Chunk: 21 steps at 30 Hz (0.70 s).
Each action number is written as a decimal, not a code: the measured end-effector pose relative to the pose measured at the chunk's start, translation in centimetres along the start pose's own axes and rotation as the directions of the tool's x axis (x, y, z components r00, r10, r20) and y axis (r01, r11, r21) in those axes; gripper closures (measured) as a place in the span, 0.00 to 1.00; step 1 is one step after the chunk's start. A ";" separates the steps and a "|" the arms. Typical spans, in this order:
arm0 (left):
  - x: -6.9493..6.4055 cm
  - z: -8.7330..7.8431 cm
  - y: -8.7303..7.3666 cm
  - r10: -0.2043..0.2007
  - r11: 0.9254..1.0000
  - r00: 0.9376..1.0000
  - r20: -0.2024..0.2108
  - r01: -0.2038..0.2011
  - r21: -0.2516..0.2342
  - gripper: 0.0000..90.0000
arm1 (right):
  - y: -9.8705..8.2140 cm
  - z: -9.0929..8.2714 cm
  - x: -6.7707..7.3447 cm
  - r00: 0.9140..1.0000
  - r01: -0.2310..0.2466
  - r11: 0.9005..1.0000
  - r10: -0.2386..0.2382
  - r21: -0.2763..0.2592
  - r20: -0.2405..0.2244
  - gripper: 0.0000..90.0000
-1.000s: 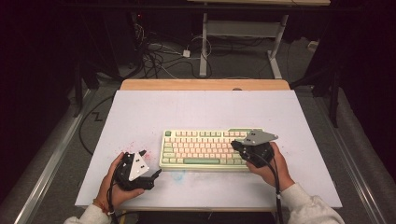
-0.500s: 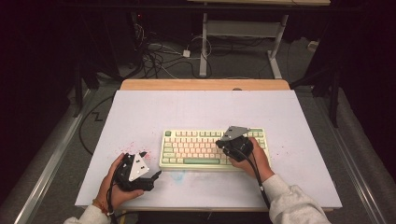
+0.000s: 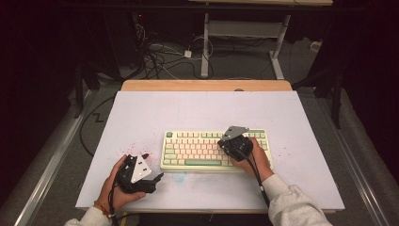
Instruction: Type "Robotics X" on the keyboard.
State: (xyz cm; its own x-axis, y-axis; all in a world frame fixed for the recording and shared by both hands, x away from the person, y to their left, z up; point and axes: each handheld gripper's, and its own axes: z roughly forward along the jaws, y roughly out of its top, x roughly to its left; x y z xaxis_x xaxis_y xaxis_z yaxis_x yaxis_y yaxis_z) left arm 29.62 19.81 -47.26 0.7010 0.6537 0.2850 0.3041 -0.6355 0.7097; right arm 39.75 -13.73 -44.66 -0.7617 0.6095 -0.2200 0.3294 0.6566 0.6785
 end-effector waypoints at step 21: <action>-0.1 0.1 0.0 0.009 1.000 1.000 0.010 -0.009 0.013 0.19 | 0.2 -1.7 -0.5 1.000 -0.016 0.998 0.016 -0.066 0.005 1.00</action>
State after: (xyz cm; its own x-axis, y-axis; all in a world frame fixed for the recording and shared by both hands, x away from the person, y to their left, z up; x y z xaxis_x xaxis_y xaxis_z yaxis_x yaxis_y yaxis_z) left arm 29.61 19.67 -47.40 0.7103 0.6437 0.2849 0.3060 -0.6468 0.6985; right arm 39.24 -14.65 -43.28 -0.7537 0.6219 -0.2125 0.3034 0.6161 0.7269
